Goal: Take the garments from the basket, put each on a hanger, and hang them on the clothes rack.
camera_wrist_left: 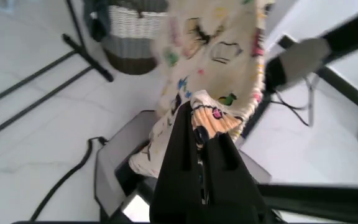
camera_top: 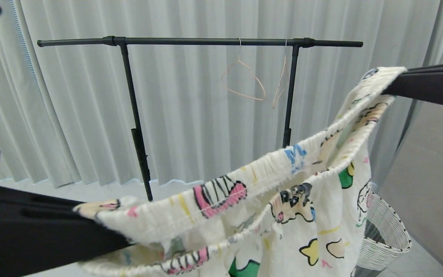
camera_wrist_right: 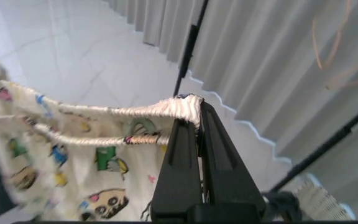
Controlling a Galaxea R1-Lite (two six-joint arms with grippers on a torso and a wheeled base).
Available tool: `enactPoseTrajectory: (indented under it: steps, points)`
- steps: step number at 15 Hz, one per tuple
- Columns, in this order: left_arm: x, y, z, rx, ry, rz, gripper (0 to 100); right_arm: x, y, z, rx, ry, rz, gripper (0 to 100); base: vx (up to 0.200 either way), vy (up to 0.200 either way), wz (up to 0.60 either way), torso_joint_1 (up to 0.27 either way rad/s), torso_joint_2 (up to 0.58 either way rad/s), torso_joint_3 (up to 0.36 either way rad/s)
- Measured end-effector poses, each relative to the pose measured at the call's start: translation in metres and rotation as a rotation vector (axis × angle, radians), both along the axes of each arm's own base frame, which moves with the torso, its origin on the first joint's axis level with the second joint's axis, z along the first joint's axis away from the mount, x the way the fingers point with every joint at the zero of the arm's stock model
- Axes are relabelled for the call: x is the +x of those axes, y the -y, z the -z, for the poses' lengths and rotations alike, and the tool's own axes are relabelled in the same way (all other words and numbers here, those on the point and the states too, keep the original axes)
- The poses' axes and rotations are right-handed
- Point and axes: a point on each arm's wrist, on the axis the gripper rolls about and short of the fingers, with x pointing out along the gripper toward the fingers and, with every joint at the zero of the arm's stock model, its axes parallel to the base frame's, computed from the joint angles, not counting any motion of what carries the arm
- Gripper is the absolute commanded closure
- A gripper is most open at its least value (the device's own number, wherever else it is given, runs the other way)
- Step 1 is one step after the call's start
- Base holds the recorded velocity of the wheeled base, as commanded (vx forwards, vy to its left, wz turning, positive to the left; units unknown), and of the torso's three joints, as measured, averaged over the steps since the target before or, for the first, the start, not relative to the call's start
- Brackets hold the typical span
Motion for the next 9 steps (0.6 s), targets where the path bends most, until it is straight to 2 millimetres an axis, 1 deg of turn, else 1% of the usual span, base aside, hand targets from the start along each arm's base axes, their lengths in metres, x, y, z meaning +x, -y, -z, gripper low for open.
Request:
enactPoseTrajectory:
  steps: [2, 3, 5, 7, 9]
  points:
    - [-0.009, -0.008, -0.004, -0.032, 0.004, 0.042, 100, 0.006, -0.016, 0.006, -0.021, -0.013, -0.019, 100, 0.0, 0.0, 0.0, 0.0, 0.0, 0.0]
    - [-0.011, -0.012, -0.005, -0.042, 0.008, 0.051, 100, 0.007, -0.02, 0.008, -0.031, -0.018, -0.016, 100, 0.0, 0.0, 0.0, 0.0, 0.0, 0.0]
    - [-0.014, -0.015, -0.002, -0.031, 0.015, 0.047, 100, 0.01, -0.021, 0.012, -0.054, -0.023, 0.037, 100, 0.0, 0.0, 0.0, 0.0, 0.0, 0.0]
    - [-0.011, -0.016, 0.003, 0.01, 0.057, -0.029, 100, 0.014, -0.013, 0.016, -0.103, -0.043, 0.129, 100, 0.0, 0.0, 0.0, 0.0, 0.0, 0.0]
    - [-0.002, -0.011, 0.006, 0.064, 0.11, -0.111, 100, 0.015, 0.003, 0.018, -0.151, -0.073, 0.191, 100, 0.0, 0.0, 0.0, 0.0, 0.0, 0.0]
